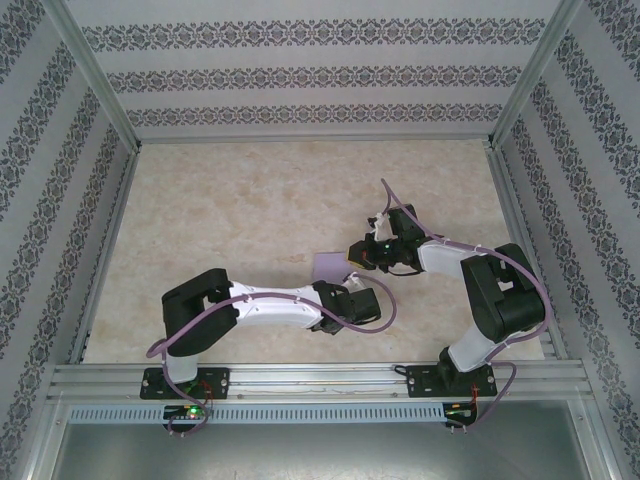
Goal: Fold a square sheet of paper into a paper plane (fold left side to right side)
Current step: Fold the wing for the fifth time at the center of the table.
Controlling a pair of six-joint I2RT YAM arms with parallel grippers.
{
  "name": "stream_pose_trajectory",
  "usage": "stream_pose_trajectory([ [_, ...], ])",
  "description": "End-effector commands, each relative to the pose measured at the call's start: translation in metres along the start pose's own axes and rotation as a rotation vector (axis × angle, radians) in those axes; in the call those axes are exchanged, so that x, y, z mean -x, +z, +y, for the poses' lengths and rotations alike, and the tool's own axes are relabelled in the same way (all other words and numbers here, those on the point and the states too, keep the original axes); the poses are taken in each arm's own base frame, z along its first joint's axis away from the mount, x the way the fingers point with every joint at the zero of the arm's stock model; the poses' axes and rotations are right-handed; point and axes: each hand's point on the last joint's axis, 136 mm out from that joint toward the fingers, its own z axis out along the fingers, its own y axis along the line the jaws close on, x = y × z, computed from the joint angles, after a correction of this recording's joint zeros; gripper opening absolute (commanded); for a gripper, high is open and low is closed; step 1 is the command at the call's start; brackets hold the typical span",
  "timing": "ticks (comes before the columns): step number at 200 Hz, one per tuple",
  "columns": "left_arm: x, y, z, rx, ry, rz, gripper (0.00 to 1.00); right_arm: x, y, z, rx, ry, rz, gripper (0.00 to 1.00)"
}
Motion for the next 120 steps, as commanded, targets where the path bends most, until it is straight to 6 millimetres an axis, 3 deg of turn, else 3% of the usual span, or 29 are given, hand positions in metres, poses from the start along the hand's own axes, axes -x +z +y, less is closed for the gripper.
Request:
stream_pose_trajectory([
  [1,-0.006,0.000,0.007,0.064,0.005,0.022,0.42,0.002,0.001,-0.002,-0.003,0.011,0.006,0.00],
  [75,-0.009,0.004,0.009,0.089,-0.001,0.026,0.20,0.002,0.003,-0.006,-0.013,0.013,0.009,0.00],
  [120,-0.010,0.009,0.003,0.062,-0.013,0.028,0.13,0.001,0.003,-0.014,-0.036,0.019,0.007,0.00],
])
